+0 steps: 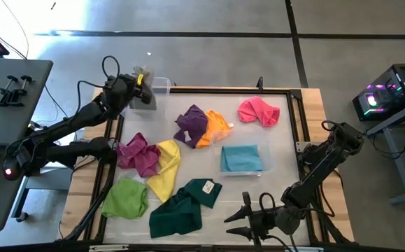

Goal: Sort towels by color in basket
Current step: Put the gray towel into the top transparent bin

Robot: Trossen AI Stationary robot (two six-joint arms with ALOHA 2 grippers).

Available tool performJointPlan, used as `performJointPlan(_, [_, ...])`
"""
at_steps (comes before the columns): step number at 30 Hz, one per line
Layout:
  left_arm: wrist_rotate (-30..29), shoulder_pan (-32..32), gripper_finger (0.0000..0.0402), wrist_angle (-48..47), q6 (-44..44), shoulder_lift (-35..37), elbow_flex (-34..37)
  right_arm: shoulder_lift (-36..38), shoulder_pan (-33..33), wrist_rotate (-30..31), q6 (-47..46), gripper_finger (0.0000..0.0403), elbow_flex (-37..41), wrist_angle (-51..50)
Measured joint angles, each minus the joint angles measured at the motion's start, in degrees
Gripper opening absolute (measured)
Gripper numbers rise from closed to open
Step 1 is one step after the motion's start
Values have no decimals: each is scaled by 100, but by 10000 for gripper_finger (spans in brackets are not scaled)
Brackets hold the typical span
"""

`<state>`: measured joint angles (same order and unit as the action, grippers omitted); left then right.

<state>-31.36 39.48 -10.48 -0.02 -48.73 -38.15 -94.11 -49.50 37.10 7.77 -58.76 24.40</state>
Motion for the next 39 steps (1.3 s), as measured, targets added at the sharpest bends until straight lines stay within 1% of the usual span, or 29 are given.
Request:
performJointPlan(5, [429, -2, 155, -347, -970, 0, 0, 0, 2, 1, -2, 138, 0, 0])
performJointPlan(9, [669, -2, 166, -367, -1020, 2, -4, 0, 14, 2, -2, 138, 0, 0])
performJointPlan(11, [720, -2, 165, -474, -999, 2, -13, 0, 39, 2, -4, 138, 0, 0])
performJointPlan(13, [721, -2, 162, -851, -1034, -1, -132, 0, 80, 1, -30, 138, 0, -11])
performJointPlan(17, [689, -2, 152, -1615, -1135, -11, -554, 0, 187, 0, -97, 138, 0, -26])
performJointPlan(20, [705, -2, 142, -1858, -1134, -11, -856, 0, 291, 0, -142, 138, 0, -50])
performJointPlan(24, [1202, -2, 125, -1772, -994, -88, -989, 0, 452, -91, -177, 138, 0, -98])
performJointPlan(26, [1376, -4, 115, -1762, -991, -242, -990, 0, 532, -161, -179, 138, 0, -107])
performJointPlan(30, [1409, -2, 94, -1791, -867, -808, -990, 0, 663, -512, -180, 138, 0, -107])
performJointPlan(33, [1258, 93, 81, -1524, -546, -1378, -990, 0, 717, -785, -213, 138, 0, -107])
performJointPlan(36, [1020, 385, 70, -1228, -438, -1931, -990, 0, 715, -833, -304, 138, 0, -124])
performJointPlan(37, [1052, 503, 67, -1193, -442, -2101, -990, 0, 715, -833, -304, 138, 0, -143])
performJointPlan(39, [1378, 704, 60, -1224, -467, -2405, -988, 0, 715, -842, -317, 138, 0, -161])
